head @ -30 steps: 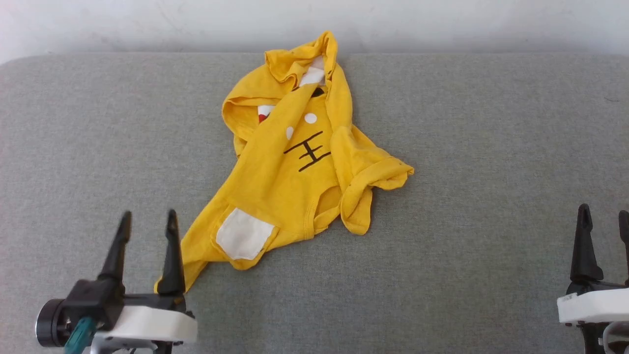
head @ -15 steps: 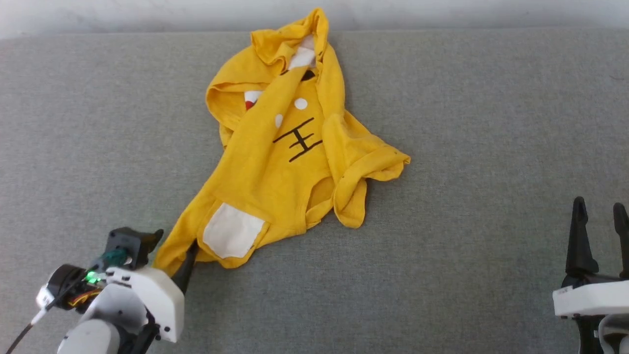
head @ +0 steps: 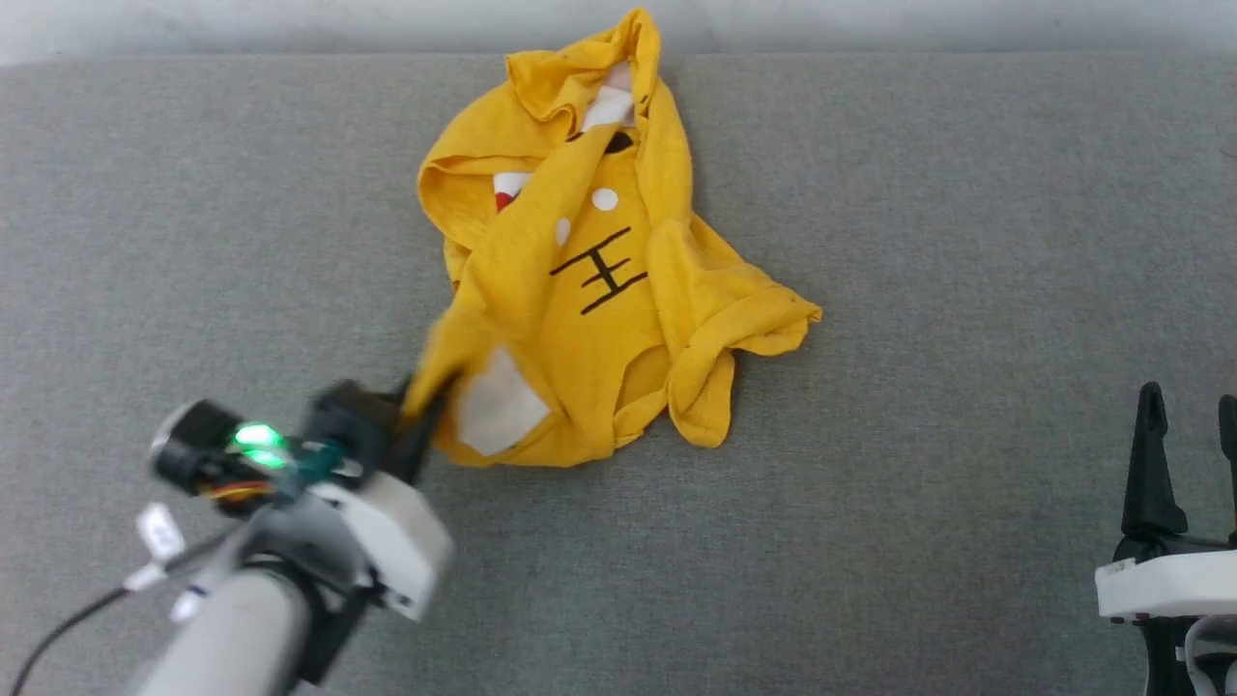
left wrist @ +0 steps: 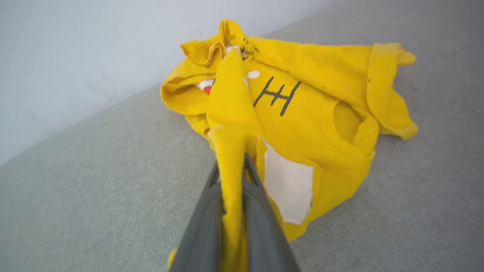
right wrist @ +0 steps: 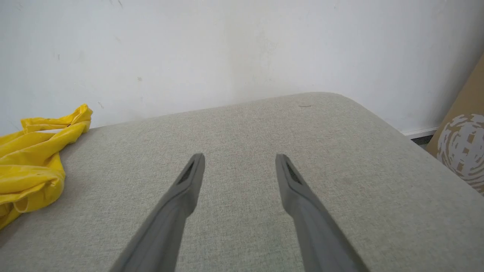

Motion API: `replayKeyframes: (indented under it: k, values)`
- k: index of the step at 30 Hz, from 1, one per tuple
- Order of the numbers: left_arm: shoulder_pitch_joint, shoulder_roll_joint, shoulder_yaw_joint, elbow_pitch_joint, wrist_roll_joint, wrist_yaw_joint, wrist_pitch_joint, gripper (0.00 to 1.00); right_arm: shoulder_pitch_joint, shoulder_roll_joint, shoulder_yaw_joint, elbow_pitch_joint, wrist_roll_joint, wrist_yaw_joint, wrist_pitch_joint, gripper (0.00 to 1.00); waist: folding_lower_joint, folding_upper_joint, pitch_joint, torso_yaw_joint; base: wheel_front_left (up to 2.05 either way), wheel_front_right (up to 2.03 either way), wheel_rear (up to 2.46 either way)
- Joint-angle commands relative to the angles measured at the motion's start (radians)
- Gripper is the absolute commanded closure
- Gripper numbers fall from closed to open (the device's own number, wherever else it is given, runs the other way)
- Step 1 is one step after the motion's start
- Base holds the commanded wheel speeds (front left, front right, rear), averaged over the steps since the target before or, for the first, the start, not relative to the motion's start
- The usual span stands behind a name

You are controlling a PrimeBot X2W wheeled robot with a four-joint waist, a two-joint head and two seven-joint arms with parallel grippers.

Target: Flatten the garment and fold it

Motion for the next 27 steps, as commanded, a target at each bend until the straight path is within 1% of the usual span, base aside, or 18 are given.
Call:
replayKeyframes:
  k: [1,3,7,9,11,12,13,14,15,18,20,22,23,26,27]
  values:
    - [-0.018,-0.003,-0.049,-0.058,0.034,-0.008,0.014,1.0,-0.015,0.001,-0.001,0.0,-0.006,-0.001,-0.003,0.0,-0.0002,-0.0001,-0.013,0.019,0.0,0.0,0.0]
    - [-0.015,-0.017,-0.139,-0.137,0.058,-0.025,0.052,1.0,-0.016,0.001,0.004,-0.001,-0.007,-0.001,0.0,0.0,-0.0002,-0.0001,-0.015,0.027,0.0,0.0,0.0]
    - [-0.011,-0.057,-0.359,-0.232,0.025,-0.048,0.123,1.0,-0.021,0.001,0.008,-0.005,-0.007,-0.001,0.004,0.0,-0.0002,-0.0001,-0.008,0.041,0.0,0.0,0.0]
    - [-0.029,-0.07,-0.45,-0.228,0.003,-0.051,0.141,1.0,-0.024,0.001,0.007,-0.005,-0.009,-0.001,0.004,0.0,-0.0002,-0.0001,-0.002,0.048,0.0,0.0,0.0]
    - [-0.063,-0.067,-0.537,-0.187,-0.012,-0.052,0.153,1.0,-0.029,0.001,0.01,-0.002,-0.01,-0.001,0.006,0.0,-0.0002,-0.0001,0.002,0.05,0.0,0.0,0.0]
    - [-0.077,-0.072,-0.566,-0.158,-0.028,-0.052,0.152,0.91,-0.03,0.001,0.011,0.0,-0.01,-0.001,0.006,0.0,-0.0002,-0.0001,0.003,0.051,0.0,0.0,0.0]
    - [-0.094,-0.072,-0.601,-0.127,-0.04,-0.052,0.154,0.59,-0.032,0.001,0.013,0.002,-0.009,-0.001,0.006,0.0,-0.0002,-0.0001,0.004,0.05,0.0,0.0,0.0]
    - [-0.107,-0.077,-0.626,-0.099,-0.06,-0.052,0.149,0.15,-0.034,0.001,0.015,0.004,-0.009,-0.001,0.006,0.0,-0.0002,-0.0001,0.004,0.049,0.0,0.0,0.0]
    - [-0.112,-0.09,-0.631,-0.072,-0.086,-0.052,0.138,0.0,-0.034,0.001,0.015,0.005,-0.009,-0.001,0.005,0.0,-0.0002,-0.0001,0.004,0.049,0.0,0.0,0.0]
    - [-0.13,-0.112,-0.634,-0.01,-0.121,-0.052,0.106,0.0,-0.035,0.001,0.016,0.01,-0.009,-0.001,0.005,0.0,-0.0002,-0.0001,0.001,0.048,0.0,0.0,0.0]
    - [-0.129,-0.125,-0.609,0.004,-0.154,-0.047,0.084,0.0,-0.034,0.001,0.014,0.013,-0.009,-0.001,0.004,0.0,-0.0002,-0.0001,-0.003,0.048,0.0,0.0,0.0]
    - [-0.127,-0.123,-0.567,0.001,-0.192,-0.031,0.07,0.0,-0.031,0.001,0.01,0.014,-0.009,-0.001,0.004,0.0,-0.0002,-0.0001,-0.007,0.05,0.0,0.0,0.0]
    - [-0.127,-0.123,-0.567,0.001,-0.192,-0.031,0.07,0.0,-0.031,0.001,0.01,0.014,-0.009,-0.001,0.004,0.0,-0.0002,-0.0001,-0.007,0.05,0.0,0.0,0.0]
    - [-0.136,-0.089,-0.481,-0.014,-0.218,0.017,0.053,0.0,-0.025,0.001,0.011,0.017,-0.008,-0.001,0.003,0.0,-0.0002,-0.0001,-0.011,0.051,0.0,0.0,0.0]
    - [-0.153,-0.056,-0.417,-0.016,-0.211,0.062,0.042,0.0,-0.025,0.001,0.016,0.018,-0.007,-0.001,0.003,0.0,-0.0002,-0.0001,-0.009,0.05,0.0,0.0,0.0]
